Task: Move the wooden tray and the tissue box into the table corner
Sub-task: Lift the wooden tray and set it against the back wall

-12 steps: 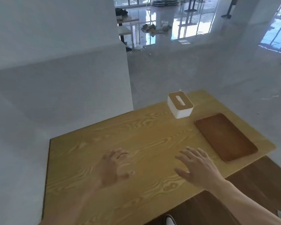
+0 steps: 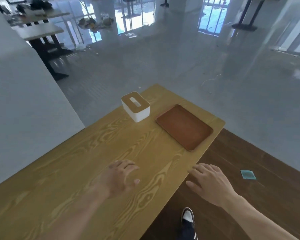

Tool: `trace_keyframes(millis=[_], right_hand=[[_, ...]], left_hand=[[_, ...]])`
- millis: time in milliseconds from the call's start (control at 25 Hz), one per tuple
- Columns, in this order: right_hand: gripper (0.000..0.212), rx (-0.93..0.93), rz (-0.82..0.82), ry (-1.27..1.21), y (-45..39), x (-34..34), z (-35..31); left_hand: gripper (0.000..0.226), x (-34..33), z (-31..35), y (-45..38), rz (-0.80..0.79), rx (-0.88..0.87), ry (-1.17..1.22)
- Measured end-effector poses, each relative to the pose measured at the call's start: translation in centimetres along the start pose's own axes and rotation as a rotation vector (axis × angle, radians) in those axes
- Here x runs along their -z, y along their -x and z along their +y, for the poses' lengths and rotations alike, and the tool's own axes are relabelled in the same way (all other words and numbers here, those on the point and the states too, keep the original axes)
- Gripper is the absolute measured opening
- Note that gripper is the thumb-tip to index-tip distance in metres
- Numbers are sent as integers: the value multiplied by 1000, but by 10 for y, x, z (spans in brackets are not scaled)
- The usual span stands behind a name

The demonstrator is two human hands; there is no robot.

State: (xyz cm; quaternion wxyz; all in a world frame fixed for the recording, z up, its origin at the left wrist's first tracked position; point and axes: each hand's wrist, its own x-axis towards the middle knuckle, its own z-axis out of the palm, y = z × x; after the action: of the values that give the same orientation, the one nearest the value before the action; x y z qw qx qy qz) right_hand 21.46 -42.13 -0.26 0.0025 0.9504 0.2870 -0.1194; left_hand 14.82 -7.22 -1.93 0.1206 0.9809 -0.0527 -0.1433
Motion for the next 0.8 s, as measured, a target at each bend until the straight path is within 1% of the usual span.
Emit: trace_keyframes(millis=[80, 240, 360, 480, 640, 720, 800], right_hand=[[60, -42, 0, -4, -4, -6, 32], [61, -83, -2, -31, -21, -8, 101], [59, -75, -36, -37, -31, -6, 144], [59, -62, -39, -40, -44, -5, 182], [57, -83, -55, -80, -68, -10, 206], [56, -86, -73, -108, -79, -16, 205], [57, -92, -126, -133, -92, -23, 197]], left_hand=[[66, 5, 21, -35, -18, -36, -40], [58, 13, 64, -100, -56, -66, -48], [56, 16, 86, -132, -105, -35, -47], [54, 14, 100, -158, -115, 20, -39], [53, 6, 97, -186, -159, 95, 41], [54, 3, 87, -200, -187, 127, 68], [53, 2, 74, -219, -203, 158, 76]])
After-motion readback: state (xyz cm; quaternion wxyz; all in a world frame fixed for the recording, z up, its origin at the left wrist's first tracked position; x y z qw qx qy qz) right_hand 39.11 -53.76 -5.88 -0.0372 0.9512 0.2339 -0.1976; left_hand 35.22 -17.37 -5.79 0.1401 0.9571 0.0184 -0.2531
